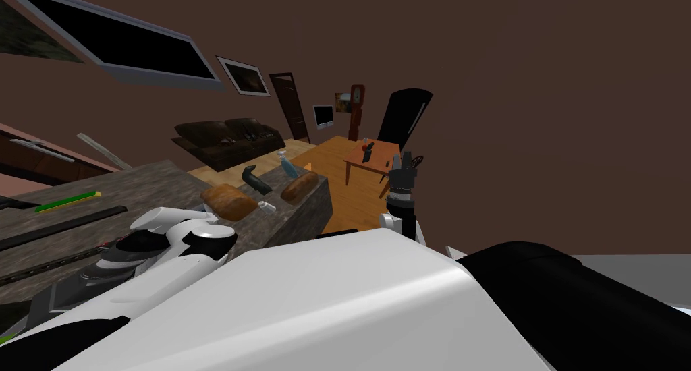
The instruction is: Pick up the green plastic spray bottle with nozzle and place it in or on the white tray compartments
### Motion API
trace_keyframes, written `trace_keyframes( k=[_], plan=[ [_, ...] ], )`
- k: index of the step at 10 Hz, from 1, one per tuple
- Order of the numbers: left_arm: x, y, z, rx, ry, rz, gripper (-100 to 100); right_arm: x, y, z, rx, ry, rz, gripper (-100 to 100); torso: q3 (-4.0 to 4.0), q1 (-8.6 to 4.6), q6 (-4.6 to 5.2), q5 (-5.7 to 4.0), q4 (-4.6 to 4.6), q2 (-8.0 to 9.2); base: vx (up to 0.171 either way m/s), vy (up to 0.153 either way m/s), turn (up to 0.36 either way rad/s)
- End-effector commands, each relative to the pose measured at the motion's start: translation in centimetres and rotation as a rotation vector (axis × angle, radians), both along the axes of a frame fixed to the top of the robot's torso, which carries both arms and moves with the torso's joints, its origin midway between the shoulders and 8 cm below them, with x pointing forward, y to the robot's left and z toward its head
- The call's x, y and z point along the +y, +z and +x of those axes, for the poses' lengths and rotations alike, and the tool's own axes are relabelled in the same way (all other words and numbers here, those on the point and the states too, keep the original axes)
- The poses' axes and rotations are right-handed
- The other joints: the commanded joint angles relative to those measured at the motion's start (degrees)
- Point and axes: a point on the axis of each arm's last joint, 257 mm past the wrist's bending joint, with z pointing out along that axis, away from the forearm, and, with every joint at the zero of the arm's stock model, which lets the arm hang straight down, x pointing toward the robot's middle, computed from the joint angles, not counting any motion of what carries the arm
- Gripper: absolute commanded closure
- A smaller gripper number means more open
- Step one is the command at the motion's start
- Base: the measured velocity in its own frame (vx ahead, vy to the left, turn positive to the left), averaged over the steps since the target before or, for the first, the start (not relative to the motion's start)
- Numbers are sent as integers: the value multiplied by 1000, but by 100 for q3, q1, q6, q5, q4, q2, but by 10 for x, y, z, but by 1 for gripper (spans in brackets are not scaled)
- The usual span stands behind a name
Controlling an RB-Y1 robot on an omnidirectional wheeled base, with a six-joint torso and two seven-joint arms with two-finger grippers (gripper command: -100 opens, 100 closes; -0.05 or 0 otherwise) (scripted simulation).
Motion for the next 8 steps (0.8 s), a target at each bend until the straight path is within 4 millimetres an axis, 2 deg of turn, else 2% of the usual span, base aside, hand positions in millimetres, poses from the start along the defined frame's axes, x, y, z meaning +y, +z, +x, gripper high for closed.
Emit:
trace_keyframes(
  k=[1,3,4,6,7,8],
  plan=[
    [8,11,-10,1,26,11,100,0,0,0,0,0,0,0,0,0,0,0,0,0,18,-41,-196],
    [14,20,-17,3,42,18,100,0,0,0,0,0,0,0,-4,-12,0,-4,-1,-6,17,-43,-108],
    [22,31,-25,4,59,27,100,0,0,0,0,0,0,0,-3,-13,2,-5,-1,-6,8,-52,-226],
    [26,36,-29,4,67,31,100,0,0,0,0,0,0,0,-15,-25,33,-19,-2,-28,4,-22,-78],
    [35,48,-38,2,86,40,100,0,0,0,0,0,0,0,-19,-24,36,-20,-2,-35,9,-32,-265],
    [35,48,-38,2,86,40,100,0,0,0,0,0,0,0,-22,-32,47,-26,-3,-41,10,-21,-123]
  ],
)
